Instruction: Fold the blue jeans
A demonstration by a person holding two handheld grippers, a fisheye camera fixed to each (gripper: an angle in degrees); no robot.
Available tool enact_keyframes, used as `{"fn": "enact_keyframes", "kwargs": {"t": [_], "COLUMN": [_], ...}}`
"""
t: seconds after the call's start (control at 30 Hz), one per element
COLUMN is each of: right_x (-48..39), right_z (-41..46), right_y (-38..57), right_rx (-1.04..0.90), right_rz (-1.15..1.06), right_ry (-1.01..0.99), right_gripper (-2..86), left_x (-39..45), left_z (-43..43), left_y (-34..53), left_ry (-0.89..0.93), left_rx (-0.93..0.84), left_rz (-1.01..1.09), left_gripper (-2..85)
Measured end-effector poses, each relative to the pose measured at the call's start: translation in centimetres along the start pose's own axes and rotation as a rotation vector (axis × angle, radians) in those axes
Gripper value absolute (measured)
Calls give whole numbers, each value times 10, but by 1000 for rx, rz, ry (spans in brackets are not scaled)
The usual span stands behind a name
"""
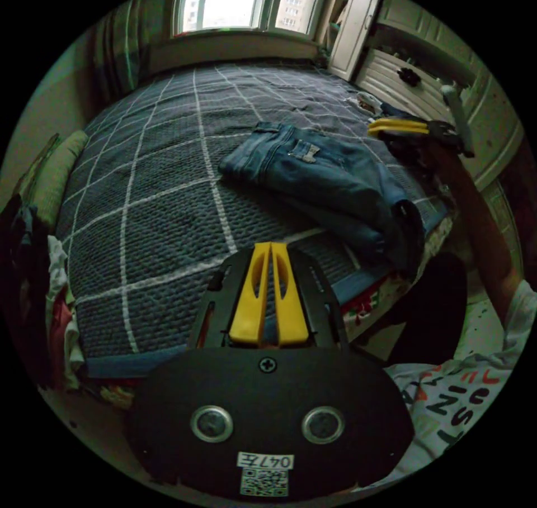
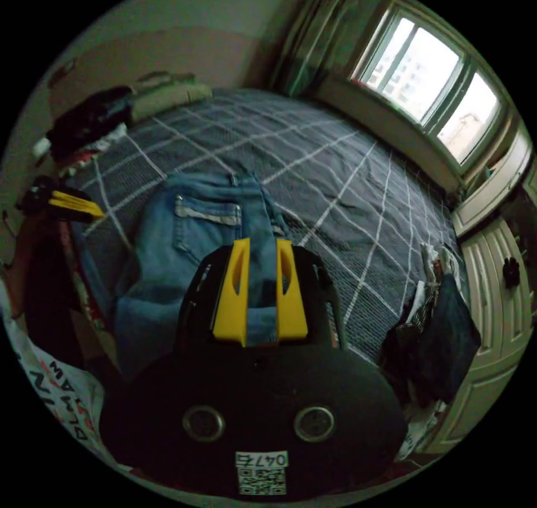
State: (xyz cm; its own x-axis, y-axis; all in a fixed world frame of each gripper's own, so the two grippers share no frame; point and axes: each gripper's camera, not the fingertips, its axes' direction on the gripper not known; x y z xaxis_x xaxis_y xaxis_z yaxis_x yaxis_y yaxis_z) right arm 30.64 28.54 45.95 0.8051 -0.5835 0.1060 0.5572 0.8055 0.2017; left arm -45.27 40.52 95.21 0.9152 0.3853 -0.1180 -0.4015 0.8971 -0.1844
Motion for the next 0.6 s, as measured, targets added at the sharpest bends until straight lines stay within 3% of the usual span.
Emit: {"fn": "enact_keyframes", "kwargs": {"t": [0.2,0.3,0.47,0.6], "right_x": [-11,-25,-102,-189], "right_z": [86,105,60,25], "right_y": [-13,-17,-35,-30], "right_rx": [-216,-286,-39,144], "right_rz": [56,47,-96,-296], "right_ry": [69,-69,-140,-300], "right_gripper": [76,22,5,4], "left_x": [-47,-62,-68,-86], "left_z": [-19,-26,-24,-47], "left_y": [31,46,61,98], "left_ry": [202,74,-136,-351], "left_rx": [201,211,81,267], "left_rz": [-28,-53,-21,-192], "left_gripper": [-8,-8,-8,-5]}}
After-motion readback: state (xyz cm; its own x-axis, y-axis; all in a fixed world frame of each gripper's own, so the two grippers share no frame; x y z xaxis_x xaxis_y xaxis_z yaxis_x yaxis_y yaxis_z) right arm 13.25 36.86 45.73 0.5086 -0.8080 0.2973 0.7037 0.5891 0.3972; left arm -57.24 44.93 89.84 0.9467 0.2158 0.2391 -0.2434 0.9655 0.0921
